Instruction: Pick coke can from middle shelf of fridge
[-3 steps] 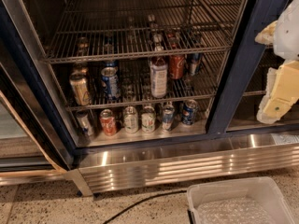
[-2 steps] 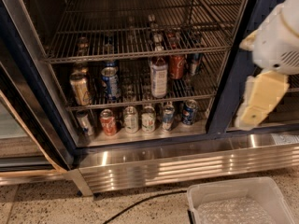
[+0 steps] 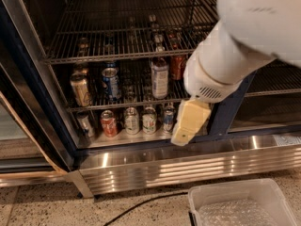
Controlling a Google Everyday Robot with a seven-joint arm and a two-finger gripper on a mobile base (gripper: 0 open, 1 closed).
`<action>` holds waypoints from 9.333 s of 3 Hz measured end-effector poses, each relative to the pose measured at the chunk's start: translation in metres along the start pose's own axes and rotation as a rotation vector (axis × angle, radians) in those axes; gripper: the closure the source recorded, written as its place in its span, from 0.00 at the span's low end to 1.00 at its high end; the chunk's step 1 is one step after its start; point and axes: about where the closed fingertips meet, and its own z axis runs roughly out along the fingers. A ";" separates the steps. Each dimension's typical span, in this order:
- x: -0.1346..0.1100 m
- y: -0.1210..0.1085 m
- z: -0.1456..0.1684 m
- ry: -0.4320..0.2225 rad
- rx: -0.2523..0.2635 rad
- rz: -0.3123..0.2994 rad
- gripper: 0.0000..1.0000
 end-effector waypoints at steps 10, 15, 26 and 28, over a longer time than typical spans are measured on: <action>0.108 -0.066 0.191 -0.154 0.205 0.164 0.00; 0.101 -0.114 0.230 -0.381 0.306 0.291 0.00; 0.071 -0.137 0.194 -0.926 0.427 0.687 0.33; 0.074 -0.160 0.197 -0.914 0.468 0.685 0.31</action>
Offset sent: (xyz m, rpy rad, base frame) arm -0.0104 -0.0155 -0.0675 -0.0462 -0.0159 -0.0334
